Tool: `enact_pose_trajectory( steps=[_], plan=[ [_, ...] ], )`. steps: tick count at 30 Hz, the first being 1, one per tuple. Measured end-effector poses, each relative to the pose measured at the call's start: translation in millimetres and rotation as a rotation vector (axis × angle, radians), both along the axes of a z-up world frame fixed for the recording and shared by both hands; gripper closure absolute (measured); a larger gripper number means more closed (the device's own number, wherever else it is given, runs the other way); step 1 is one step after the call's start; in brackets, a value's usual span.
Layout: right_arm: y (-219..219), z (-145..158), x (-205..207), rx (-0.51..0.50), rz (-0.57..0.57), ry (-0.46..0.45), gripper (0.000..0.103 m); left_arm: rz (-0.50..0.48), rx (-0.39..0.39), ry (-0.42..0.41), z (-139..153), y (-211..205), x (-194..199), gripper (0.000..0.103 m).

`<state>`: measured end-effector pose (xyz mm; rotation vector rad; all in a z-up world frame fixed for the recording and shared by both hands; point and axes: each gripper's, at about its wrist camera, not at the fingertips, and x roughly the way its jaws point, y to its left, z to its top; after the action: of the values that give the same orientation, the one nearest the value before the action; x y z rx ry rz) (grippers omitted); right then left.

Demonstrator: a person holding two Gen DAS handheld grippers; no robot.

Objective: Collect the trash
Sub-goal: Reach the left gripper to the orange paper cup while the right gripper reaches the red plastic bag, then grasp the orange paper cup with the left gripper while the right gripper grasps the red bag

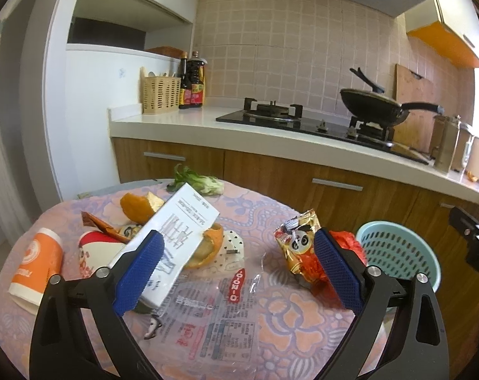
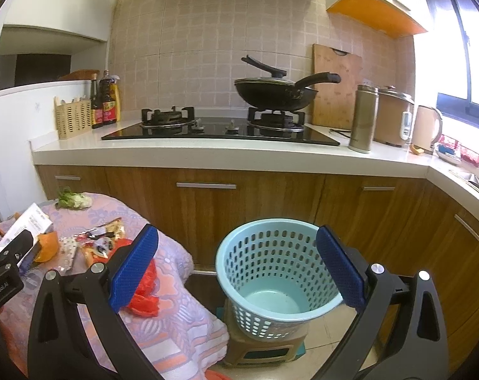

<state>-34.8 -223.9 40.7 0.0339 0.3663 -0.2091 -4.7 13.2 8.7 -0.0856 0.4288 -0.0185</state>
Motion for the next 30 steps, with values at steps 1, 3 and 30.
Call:
enact_pose_trajectory(
  steps=[1,3,30],
  plan=[
    [2,2,0,0.003,0.016,-0.008,0.008,0.005,-0.003,-0.009,5,7,-6,0.012],
    [6,4,3,0.014,0.054,-0.012,0.008,0.029,0.0,-0.032,15,21,-18,0.012],
    [57,-46,68,0.032,0.358,0.166,0.027,0.282,-0.175,0.362,-37,234,-5,0.012]
  ],
)
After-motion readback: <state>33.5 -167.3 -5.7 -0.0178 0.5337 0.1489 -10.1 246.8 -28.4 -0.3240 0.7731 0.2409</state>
